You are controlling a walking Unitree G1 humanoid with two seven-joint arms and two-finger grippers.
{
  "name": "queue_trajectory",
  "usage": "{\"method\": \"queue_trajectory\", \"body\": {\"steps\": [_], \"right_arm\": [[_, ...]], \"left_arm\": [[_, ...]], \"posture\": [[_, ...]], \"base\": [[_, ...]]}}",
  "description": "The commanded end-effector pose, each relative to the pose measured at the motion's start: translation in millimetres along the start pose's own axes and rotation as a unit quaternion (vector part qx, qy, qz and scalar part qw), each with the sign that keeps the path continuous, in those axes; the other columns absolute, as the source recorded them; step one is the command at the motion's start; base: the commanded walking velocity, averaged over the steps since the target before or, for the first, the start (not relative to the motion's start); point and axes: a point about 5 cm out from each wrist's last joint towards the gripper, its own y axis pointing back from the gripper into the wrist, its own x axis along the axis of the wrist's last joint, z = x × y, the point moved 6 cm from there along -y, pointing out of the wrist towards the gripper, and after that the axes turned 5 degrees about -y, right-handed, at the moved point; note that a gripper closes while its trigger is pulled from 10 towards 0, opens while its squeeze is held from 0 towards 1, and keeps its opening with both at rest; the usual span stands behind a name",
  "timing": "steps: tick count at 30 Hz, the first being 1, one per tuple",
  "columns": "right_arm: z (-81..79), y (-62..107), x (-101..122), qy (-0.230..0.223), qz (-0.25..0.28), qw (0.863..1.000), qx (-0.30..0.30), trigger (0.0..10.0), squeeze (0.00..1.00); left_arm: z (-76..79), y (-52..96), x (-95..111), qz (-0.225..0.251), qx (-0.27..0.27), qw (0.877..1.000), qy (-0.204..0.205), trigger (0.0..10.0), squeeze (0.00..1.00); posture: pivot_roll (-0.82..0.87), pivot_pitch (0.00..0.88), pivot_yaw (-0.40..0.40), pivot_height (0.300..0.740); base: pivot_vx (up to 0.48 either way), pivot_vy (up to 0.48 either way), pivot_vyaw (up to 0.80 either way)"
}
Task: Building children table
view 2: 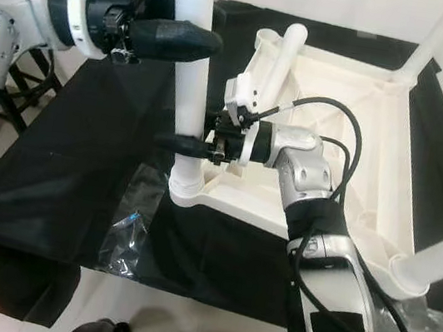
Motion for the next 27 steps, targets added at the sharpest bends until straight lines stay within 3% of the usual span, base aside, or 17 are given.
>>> {"method": "queue_trajectory", "body": {"steps": [1,2,4,5,6,7,8,10,15,16,17,18,23,24,27], "right_arm": [[13.3,0.9,-24,-0.039,0.011,0.989,-0.141,0.0,0.0],[10.5,-7.7,-53,-0.061,0.005,0.957,-0.283,0.0,0.0],[10.5,-7.7,-53,-0.061,0.005,0.957,-0.283,0.0,0.0],[-10.8,-12.9,-79,-0.084,-0.009,0.924,-0.372,0.0,0.0],[-28.4,-19.2,-91,-0.1,-0.015,0.904,-0.416,0.0,0.0],[-31.1,-25.5,-92,-0.096,-0.012,0.896,-0.433,0.0,0.0],[-31.1,-25.5,-92,-0.096,-0.012,0.896,-0.433,0.0,0.0],[-14.9,-36.0,-78,-0.072,0.007,0.901,-0.427,0.0,0.0],[-6.9,-38.1,-70,-0.062,0.016,0.901,-0.429,0.0,0.0],[-6.7,-38.4,-69,-0.059,0.017,0.902,-0.428,0.0,0.0],[-6.7,-38.4,-69,-0.059,0.017,0.902,-0.428,0.0,0.0],[-6.8,-38.5,-68,-0.058,0.017,0.903,-0.426,0.0,0.0],[-9.5,-33.7,-57,-0.04,0.016,0.893,-0.447,0.0,0.0],[-9.0,-34.8,-47,-0.029,0.028,0.899,-0.435,10.0,0.0],[-8.1,-36.9,-37,-0.018,0.044,0.908,-0.417,10.0,0.0]], "left_arm": [[-0.3,-6.5,-5,-0.007,-0.001,1.0,0.011,10.0,0.0],[-4.2,-5.0,-4,-0.003,0.012,1.0,0.014,10.0,0.0],[-4.2,-5.0,-4,-0.003,0.012,1.0,0.014,10.0,0.0],[-8.7,-2.9,-4,-0.002,0.024,1.0,0.016,10.0,0.0],[-11.6,-1.3,-4,-0.004,0.031,0.999,0.017,10.0,0.0],[-13.0,-1.2,-6,-0.007,0.031,0.999,0.019,10.0,0.0],[-13.0,-1.2,-6,-0.007,0.031,0.999,0.019,10.0,0.0],[-13.5,-2.5,-8,-0.012,0.028,0.999,0.017,10.0,0.0],[-14.7,-4.2,-7,-0.008,0.033,0.999,0.016,10.0,0.0],[-14.1,-4.7,-7,-0.007,0.033,0.999,0.017,2.8,0.0],[-14.1,-4.7,-7,-0.007,0.033,0.999,0.017,2.8,0.0],[-11.7,-5.0,-7,-0.007,0.027,0.999,0.021,0.0,0.0],[-7.4,-5.2,-8,-0.013,0.017,0.999,0.026,0.0,0.0],[-7.0,-4.9,-8,-0.014,0.016,0.999,0.025,0.0,0.0],[-6.7,-4.6,-7,-0.015,0.015,1.0,0.023,0.0,0.0]], "posture": [[0.11,0.177,-0.001,0.74],[0.12,0.181,-0.003,0.74],[0.12,0.181,-0.003,0.74],[0.12,0.191,0.013,0.74],[0.11,0.181,0.03,0.74],[0.11,0.174,0.029,0.74],[0.11,0.174,0.029,0.74],[0.11,0.172,0.025,0.74],[0.11,0.17,0.013,0.74],[0.11,0.171,0.013,0.74],[0.11,0.171,0.013,0.74],[0.11,0.171,0.013,0.74],[0.11,0.172,0.014,0.74],[0.11,0.172,0.014,0.74],[0.11,0.172,0.014,0.74]], "base": [[0.0,0.0,0.0],[0.0,0.0,0.0],[0.0,0.0,0.0],[0.0,0.0,0.0],[0.0,0.0,0.0],[0.0,0.0,0.0],[0.0,0.0,0.0],[0.0,0.0,0.0],[0.0,0.0,0.0],[0.0,0.0,0.0],[0.0,0.0,0.0],[0.0,0.0,0.0],[0.0,0.0,0.0],[0.0,0.0,0.0],[0.0,0.0,0.0]]}}
